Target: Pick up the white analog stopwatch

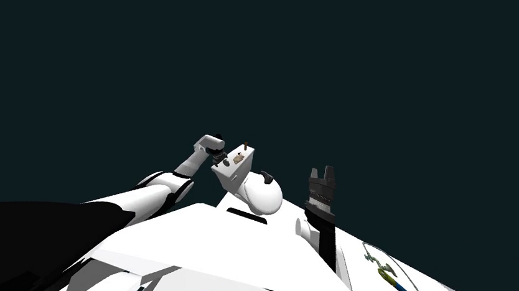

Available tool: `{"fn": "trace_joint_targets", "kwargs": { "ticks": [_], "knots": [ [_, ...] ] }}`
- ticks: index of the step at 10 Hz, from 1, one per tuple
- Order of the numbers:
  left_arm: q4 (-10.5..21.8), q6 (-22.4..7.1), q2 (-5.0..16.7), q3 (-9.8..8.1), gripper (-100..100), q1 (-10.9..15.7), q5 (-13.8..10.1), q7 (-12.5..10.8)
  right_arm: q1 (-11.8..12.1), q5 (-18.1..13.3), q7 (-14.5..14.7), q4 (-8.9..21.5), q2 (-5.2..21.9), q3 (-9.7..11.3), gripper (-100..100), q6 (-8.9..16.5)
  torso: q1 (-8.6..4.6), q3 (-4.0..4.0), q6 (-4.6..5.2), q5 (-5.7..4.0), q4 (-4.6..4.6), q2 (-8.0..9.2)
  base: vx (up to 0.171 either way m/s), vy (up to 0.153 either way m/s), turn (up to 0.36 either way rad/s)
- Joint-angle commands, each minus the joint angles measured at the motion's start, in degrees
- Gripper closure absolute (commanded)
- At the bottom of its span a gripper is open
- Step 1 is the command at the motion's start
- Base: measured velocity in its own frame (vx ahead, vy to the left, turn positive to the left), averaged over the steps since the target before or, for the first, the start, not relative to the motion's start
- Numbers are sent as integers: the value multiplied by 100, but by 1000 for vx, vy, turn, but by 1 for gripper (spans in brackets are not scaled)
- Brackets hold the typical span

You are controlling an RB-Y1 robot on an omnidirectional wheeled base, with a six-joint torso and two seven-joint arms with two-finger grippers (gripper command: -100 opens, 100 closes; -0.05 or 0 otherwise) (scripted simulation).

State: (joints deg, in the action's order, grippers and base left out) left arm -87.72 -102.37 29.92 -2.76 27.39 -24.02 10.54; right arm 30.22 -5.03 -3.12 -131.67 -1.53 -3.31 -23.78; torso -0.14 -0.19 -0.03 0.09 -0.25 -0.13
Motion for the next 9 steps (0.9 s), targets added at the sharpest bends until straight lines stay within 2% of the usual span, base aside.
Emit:
{"fn": "trace_joint_targets", "kwargs": {
  "ticks": [1,2,3,4,6,7,9],
  "knots": [
    [37,-286,24,-4,-100,100,-47,-47,0,0,0,0,0,0,0,0,0,0,0,0,0,0,21,-41,11],
    [37,-329,24,-4,-100,100,-47,-47,0,0,0,0,0,0,0,0,0,0,0,0,0,-1,19,-33,7],
    [60,-533,45,-12,-100,168,-84,-78,0,0,0,0,0,0,0,0,3,0,0,1,0,0,20,-37,7],
    [60,-559,45,-12,-100,168,-84,-78,0,0,0,0,0,0,0,0,2,0,0,1,0,0,17,-30,7],
    [103,-915,73,-24,-100,270,-139,-128,0,0,0,0,0,0,0,0,5,1,0,1,0,1,20,-38,6],
    [103,-940,73,-24,-100,270,-139,-128,0,0,0,0,0,0,0,0,0,0,0,0,0,-1,22,-31,4],
    [133,-1186,88,-31,-100,326,-168,-157,0,0,0,0,0,0,0,0,7,0,0,2,0,1,15,-22,2]
  ]
}}
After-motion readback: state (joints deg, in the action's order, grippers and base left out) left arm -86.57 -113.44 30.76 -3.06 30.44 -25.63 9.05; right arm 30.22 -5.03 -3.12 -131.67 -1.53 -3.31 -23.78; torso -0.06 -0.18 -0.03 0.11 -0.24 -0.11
